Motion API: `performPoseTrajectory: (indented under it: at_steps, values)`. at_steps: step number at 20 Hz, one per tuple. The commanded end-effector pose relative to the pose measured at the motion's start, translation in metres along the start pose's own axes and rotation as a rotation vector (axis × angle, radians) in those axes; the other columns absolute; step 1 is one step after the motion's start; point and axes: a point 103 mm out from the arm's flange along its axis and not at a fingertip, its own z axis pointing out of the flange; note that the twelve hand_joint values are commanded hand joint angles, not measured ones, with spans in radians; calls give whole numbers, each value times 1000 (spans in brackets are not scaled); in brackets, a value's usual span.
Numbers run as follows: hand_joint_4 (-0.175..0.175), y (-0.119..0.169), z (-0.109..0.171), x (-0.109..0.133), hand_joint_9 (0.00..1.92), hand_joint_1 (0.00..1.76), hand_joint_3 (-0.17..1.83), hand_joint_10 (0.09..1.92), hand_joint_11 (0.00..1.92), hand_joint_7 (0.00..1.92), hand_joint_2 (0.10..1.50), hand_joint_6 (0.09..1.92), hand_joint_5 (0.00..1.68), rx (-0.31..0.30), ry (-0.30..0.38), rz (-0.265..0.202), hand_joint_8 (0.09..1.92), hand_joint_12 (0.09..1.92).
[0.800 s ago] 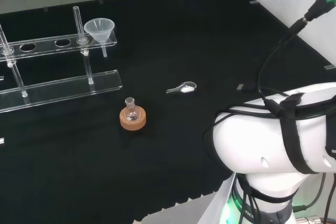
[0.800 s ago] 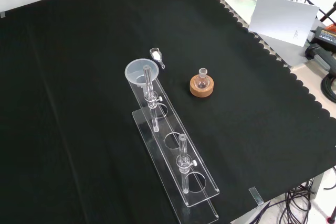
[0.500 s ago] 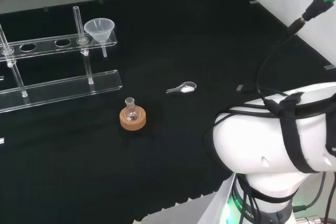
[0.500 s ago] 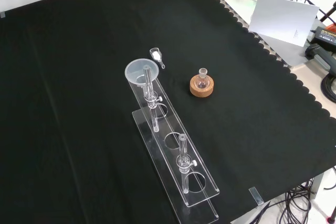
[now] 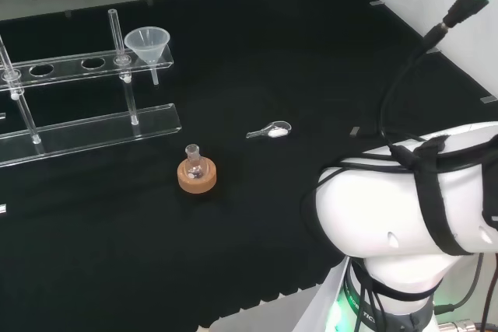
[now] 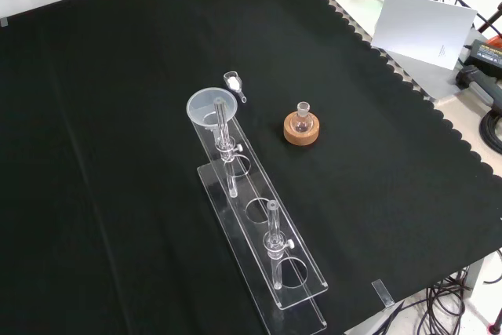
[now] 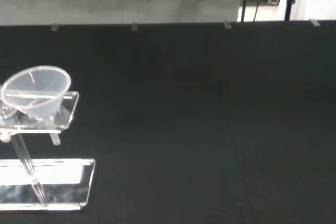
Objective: Pick up the funnel from the transparent funnel stand.
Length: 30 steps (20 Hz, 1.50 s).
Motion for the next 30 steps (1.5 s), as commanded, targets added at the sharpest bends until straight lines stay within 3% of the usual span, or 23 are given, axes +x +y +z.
performPoseTrajectory:
  at_steps: [1, 10, 11, 12, 23, 30]
  values:
    - [39, 25, 15, 31, 96, 500, 47, 886, 0, 296, 624, 87, 448, 61, 23, -18, 582, 1409]
    - [21, 59, 31, 65, 171, 696, 69, 864, 0, 359, 679, 87, 368, 125, 31, -88, 571, 1391]
    - [21, 61, 33, 49, 173, 709, 71, 862, 0, 357, 682, 87, 365, 130, 35, -107, 568, 1391]
    - [20, 65, 35, 50, 174, 715, 72, 861, 0, 355, 684, 87, 361, 136, 32, -119, 566, 1391]
    - [10, 98, 60, 97, 175, 716, 79, 848, 0, 350, 685, 87, 315, 238, -22, -214, 556, 1387]
    - [-9, 113, 80, 102, 145, 635, 53, 837, 0, 317, 632, 87, 233, 248, -44, -254, 546, 1355]
